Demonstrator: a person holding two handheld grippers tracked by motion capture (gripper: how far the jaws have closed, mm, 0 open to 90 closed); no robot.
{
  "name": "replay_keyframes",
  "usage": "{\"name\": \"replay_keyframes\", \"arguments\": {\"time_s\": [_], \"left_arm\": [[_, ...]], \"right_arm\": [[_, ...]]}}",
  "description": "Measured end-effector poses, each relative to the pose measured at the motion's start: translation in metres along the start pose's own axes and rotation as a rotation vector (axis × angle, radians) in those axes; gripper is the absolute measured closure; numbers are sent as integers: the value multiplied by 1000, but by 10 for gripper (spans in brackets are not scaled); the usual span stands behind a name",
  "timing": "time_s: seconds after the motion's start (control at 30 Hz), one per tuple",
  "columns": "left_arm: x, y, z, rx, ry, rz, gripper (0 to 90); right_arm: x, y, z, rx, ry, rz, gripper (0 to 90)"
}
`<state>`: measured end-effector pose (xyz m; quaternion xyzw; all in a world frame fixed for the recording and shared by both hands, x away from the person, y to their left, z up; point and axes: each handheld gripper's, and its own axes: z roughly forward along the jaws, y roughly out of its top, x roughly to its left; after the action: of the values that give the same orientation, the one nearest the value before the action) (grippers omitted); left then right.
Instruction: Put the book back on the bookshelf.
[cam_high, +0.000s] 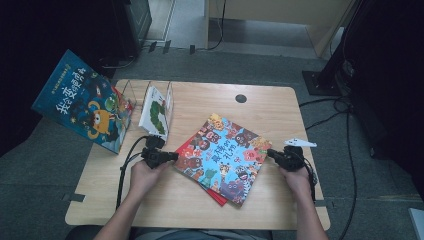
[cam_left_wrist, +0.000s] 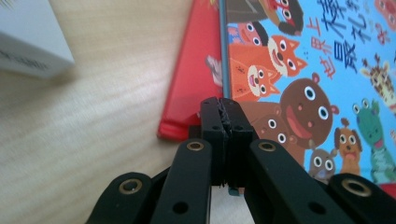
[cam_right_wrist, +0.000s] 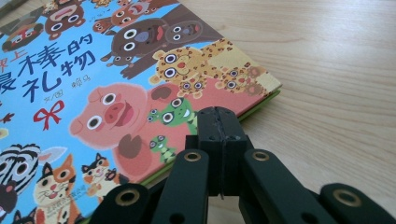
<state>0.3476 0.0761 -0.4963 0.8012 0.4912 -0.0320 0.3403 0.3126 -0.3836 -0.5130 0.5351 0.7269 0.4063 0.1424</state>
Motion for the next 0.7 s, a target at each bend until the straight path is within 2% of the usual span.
{"name": "replay_keyframes", "arguments": {"time_s": [0.23, 0.6, 0.7], "left_arm": [[-6, -11, -6, 19, -19, -10, 900], [-18, -29, -17, 39, -33, -15, 900], [-19, -31, -23, 28, -54, -19, 851]], "right_arm": [[3, 8, 8, 13, 22, 3, 900], [11, 17, 22, 26, 73, -21, 900], [15, 20, 26, 26, 84, -42, 900]]}}
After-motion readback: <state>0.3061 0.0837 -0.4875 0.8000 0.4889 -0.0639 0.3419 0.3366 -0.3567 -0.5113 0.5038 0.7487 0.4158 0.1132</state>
